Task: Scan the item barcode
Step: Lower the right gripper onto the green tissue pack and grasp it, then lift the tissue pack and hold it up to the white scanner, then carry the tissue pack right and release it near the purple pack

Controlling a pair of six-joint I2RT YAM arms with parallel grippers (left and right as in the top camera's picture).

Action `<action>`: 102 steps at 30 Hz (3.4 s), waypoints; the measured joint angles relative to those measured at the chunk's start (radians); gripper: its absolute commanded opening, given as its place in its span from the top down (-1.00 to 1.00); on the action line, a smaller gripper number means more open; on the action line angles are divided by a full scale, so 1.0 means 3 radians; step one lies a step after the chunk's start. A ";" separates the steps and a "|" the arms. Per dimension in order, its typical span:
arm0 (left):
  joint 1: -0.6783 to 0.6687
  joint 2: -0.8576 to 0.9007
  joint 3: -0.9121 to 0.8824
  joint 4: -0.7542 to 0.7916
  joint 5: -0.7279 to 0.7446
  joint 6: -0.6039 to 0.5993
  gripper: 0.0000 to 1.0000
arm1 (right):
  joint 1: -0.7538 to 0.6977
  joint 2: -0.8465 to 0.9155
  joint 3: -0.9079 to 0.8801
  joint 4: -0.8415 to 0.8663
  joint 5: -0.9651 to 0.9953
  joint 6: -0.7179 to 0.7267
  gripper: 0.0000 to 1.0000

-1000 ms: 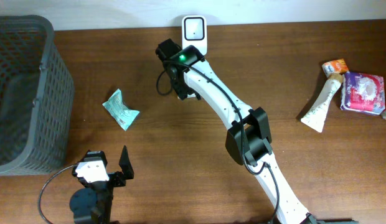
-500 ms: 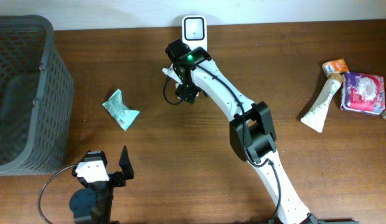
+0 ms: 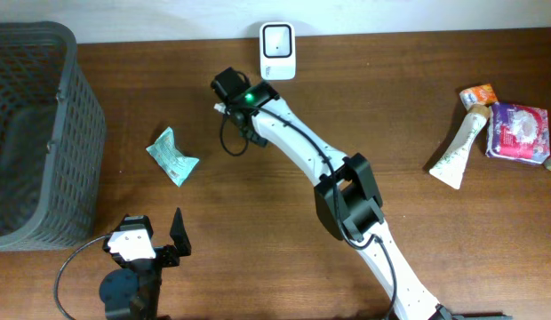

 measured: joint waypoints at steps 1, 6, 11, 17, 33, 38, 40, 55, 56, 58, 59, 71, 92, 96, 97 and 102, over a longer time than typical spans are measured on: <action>0.0000 0.0000 0.0000 0.0000 0.0000 0.0000 -0.98 | 0.0006 0.0000 -0.0024 0.0037 -0.0008 0.0014 -0.24; 0.0000 0.0000 0.0000 -0.0001 0.0001 0.0000 -0.98 | -0.0008 -0.0052 -0.0323 0.0289 -0.0004 0.0037 0.37; 0.0000 0.0000 0.0000 0.0000 0.0000 0.0000 -0.98 | -0.0038 -0.0125 -0.0496 0.0430 0.0065 0.0088 0.92; 0.0000 0.0000 0.0000 0.0000 0.0000 0.0000 -0.98 | -0.0100 -0.0130 -0.0371 0.0186 0.0053 0.0388 0.92; 0.0000 0.0000 0.0000 0.0000 0.0000 0.0000 -0.98 | -0.1563 -0.0275 0.0800 0.1396 -0.3418 0.2181 0.92; 0.0000 0.0000 0.0000 0.0000 0.0000 0.0000 -0.98 | -0.1706 -0.0238 0.0746 0.1724 -0.3676 0.2843 0.92; 0.0000 0.0000 0.0000 0.0000 0.0000 0.0000 -0.98 | -0.1663 -0.0205 0.0744 0.1790 -0.3727 0.3015 0.92; 0.0000 0.0000 0.0000 0.0000 0.0000 0.0000 -0.98 | -0.1481 0.0102 0.0559 0.1869 -0.3587 0.3831 0.92; 0.0000 0.0000 0.0000 0.0000 0.0000 0.0000 -0.98 | -0.1485 0.0102 0.0559 0.1872 -0.3585 0.3827 0.92; 0.0000 0.0000 0.0000 0.0000 0.0000 0.0000 -0.98 | -0.1489 0.0102 0.0572 0.1830 -0.3576 0.3758 0.92; 0.0000 0.0000 0.0000 0.0000 0.0000 0.0000 -0.98 | -0.1494 0.0103 0.0591 0.1765 -0.3569 0.3713 0.92; 0.0000 0.0001 0.0000 0.0000 0.0000 0.0000 -0.98 | -0.1957 -0.0102 0.1237 -0.0261 -0.2407 0.3023 0.92; 0.0000 0.0000 0.0000 0.0000 0.0000 0.0000 -0.98 | -0.3338 -0.0465 0.0844 -0.1946 -0.0286 0.2529 -0.09; 0.0000 0.0000 0.0000 0.0000 0.0000 0.0000 -0.98 | -0.3484 -0.0463 0.0828 -0.1944 -0.0415 0.2538 -0.49; 0.0000 0.0000 0.0000 0.0000 0.0000 0.0000 -0.98 | -0.3493 -0.0463 0.0828 -0.1946 -0.0488 0.2537 -0.50; 0.0000 0.0000 0.0000 0.0000 0.0000 0.0000 -0.98 | -0.3377 -0.0463 0.0828 -0.1914 -0.1419 0.2213 -0.51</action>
